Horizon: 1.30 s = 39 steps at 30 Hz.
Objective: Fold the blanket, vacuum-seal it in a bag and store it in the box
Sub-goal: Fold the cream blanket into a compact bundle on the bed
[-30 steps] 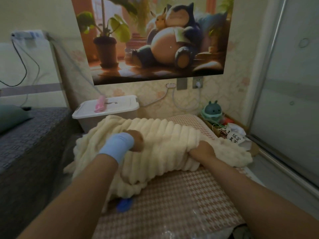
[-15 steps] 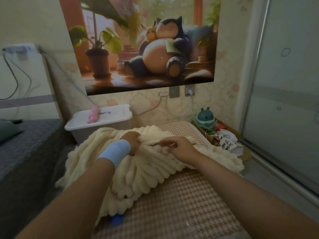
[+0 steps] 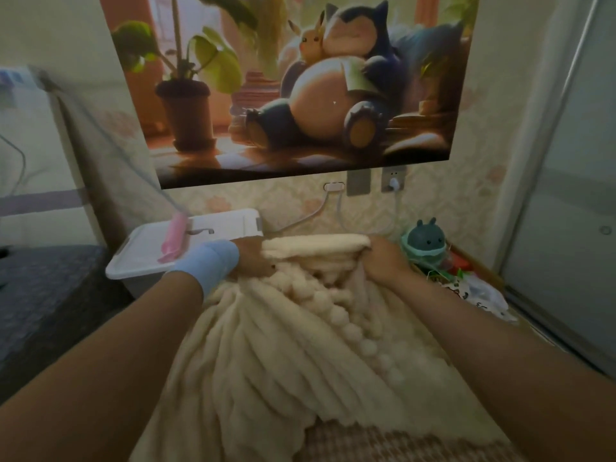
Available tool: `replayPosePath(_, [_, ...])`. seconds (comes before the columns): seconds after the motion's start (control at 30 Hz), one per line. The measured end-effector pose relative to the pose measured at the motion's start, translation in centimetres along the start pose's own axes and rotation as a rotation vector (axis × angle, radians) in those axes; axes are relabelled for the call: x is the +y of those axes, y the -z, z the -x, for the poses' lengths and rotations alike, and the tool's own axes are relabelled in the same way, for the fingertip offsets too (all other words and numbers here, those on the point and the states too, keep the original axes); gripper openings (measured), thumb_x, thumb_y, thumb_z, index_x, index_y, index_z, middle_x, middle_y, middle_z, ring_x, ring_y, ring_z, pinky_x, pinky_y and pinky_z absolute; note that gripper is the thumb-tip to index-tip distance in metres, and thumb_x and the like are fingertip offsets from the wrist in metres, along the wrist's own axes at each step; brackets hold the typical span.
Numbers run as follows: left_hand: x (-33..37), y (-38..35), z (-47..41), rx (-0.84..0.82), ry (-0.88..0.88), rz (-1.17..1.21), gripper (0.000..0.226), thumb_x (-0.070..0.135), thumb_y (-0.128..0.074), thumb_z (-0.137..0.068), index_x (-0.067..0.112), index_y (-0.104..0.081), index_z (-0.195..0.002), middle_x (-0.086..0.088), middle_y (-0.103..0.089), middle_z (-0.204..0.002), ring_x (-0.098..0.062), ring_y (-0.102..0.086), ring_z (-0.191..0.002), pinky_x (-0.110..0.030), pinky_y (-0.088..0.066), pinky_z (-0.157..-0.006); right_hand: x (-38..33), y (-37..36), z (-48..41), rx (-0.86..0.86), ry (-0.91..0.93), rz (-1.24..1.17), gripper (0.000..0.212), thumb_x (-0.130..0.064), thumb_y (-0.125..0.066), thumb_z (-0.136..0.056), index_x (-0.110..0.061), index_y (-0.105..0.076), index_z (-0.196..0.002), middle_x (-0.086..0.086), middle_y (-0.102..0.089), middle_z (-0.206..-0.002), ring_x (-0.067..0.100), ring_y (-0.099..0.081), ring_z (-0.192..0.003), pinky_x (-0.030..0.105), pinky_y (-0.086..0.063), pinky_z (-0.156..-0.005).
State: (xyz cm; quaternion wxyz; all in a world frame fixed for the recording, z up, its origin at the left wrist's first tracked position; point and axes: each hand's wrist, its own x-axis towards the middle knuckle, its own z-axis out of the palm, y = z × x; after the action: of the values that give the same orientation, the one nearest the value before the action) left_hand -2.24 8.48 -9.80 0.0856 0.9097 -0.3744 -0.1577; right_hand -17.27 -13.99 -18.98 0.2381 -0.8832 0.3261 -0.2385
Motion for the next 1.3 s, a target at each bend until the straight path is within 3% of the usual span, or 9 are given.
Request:
replayPosePath(0.13, [0.0,3.8,-1.1,-0.107,-0.007,-0.395,0.064,0.025,-0.061,-0.09,0.016,-0.031,-0.145,-0.009,-0.042,-0.144,-0.028,-0.044,-0.129,-0.035,-0.037,-0.105,-3.4,4.8,-3.3,0.073,0.043,0.058,0.017,-0.014,-0.042,-0.098,-0.006,-0.055,-0.106,0.017,-0.063,-0.111,0.035,-0.059,-0.099,0.039,-0.045,-0.077])
replayPosePath(0.23, [0.0,9.0,0.2,-0.044,0.058,-0.522,0.049,0.021,-0.056,-0.092,0.01,-0.044,-0.138,-0.011,-0.049,-0.139,-0.026,-0.049,-0.126,-0.032,-0.039,-0.105,-7.6,9.1,-4.5,0.051,0.074,0.088,0.013,-0.013,-0.046,-0.095,-0.009,-0.056,-0.104,0.016,-0.064,-0.11,0.034,-0.06,-0.099,0.036,-0.043,-0.076])
replayPosePath(0.43, [2.5,26.0,5.7,0.116,0.046,-0.382,0.043,0.012,-0.052,-0.092,0.01,-0.05,-0.136,-0.009,-0.054,-0.136,-0.028,-0.052,-0.123,-0.033,-0.041,-0.101,-18.8,22.6,-7.1,-0.01,0.175,0.097,0.019,-0.023,-0.06,-0.086,-0.011,-0.061,-0.102,0.013,-0.063,-0.103,0.033,-0.059,-0.096,0.033,-0.037,-0.069])
replayPosePath(0.7, [7.1,43.8,15.3,-0.122,-0.047,-0.455,0.057,0.044,-0.069,-0.083,0.016,-0.052,-0.129,-0.004,-0.057,-0.127,-0.023,-0.055,-0.114,-0.03,-0.043,-0.097,-33.3,43.0,-10.9,0.062,0.344,0.165,0.022,-0.019,-0.051,-0.096,-0.017,-0.068,-0.109,0.009,-0.071,-0.104,0.029,-0.065,-0.096,0.029,-0.046,-0.072])
replayPosePath(0.83, [7.4,48.8,19.1,-0.119,0.066,-0.495,0.079,0.054,-0.072,-0.075,0.02,-0.042,-0.14,-0.001,-0.049,-0.135,-0.025,-0.05,-0.122,-0.034,-0.038,-0.106,-37.8,49.5,-11.4,0.105,0.315,0.305,0.013,-0.016,-0.05,-0.097,-0.011,-0.061,-0.101,0.008,-0.064,-0.097,0.03,-0.062,-0.087,0.035,-0.041,-0.066])
replayPosePath(0.93, [5.3,50.5,21.2,-0.197,0.24,-0.212,0.053,0.035,-0.066,-0.087,0.015,-0.05,-0.134,-0.005,-0.058,-0.12,-0.023,-0.059,-0.104,-0.033,-0.048,-0.096,-39.2,51.6,-9.7,0.104,0.227,0.383,0.016,-0.023,-0.044,-0.098,-0.014,-0.052,-0.088,0.008,-0.059,-0.09,0.029,-0.055,-0.077,0.034,-0.037,-0.063])
replayPosePath(1.03, [4.1,50.7,21.2,0.099,0.215,-0.021,0.041,0.017,-0.045,-0.099,0.009,-0.044,-0.139,-0.018,-0.048,-0.138,-0.034,-0.047,-0.126,-0.039,-0.034,-0.106,-39.4,51.4,-8.3,0.09,0.195,0.353,0.018,-0.024,-0.044,-0.097,-0.016,-0.055,-0.085,0.005,-0.058,-0.083,0.027,-0.058,-0.075,0.032,-0.035,-0.059])
replayPosePath(1.13, [3.7,51.5,21.5,0.399,0.107,0.032,0.038,0.012,-0.041,-0.098,0.004,-0.05,-0.134,-0.022,-0.047,-0.14,-0.038,-0.045,-0.128,-0.038,-0.032,-0.106,-40.4,51.9,-6.0,0.064,0.169,0.292,0.016,-0.028,-0.052,-0.095,-0.02,-0.055,-0.082,-0.001,-0.055,-0.077,0.027,-0.06,-0.078,0.031,-0.034,-0.059])
replayPosePath(1.3, [2.6,54.4,23.0,0.485,0.022,-0.075,0.037,0.017,-0.041,-0.098,0.011,-0.051,-0.133,-0.019,-0.052,-0.136,-0.037,-0.05,-0.122,-0.039,-0.039,-0.102,-43.5,53.8,-1.3,-0.134,0.31,0.374,0.01,-0.03,-0.058,-0.093,-0.022,-0.058,-0.087,-0.004,-0.06,-0.091,0.021,-0.057,-0.087,0.028,-0.036,-0.071])
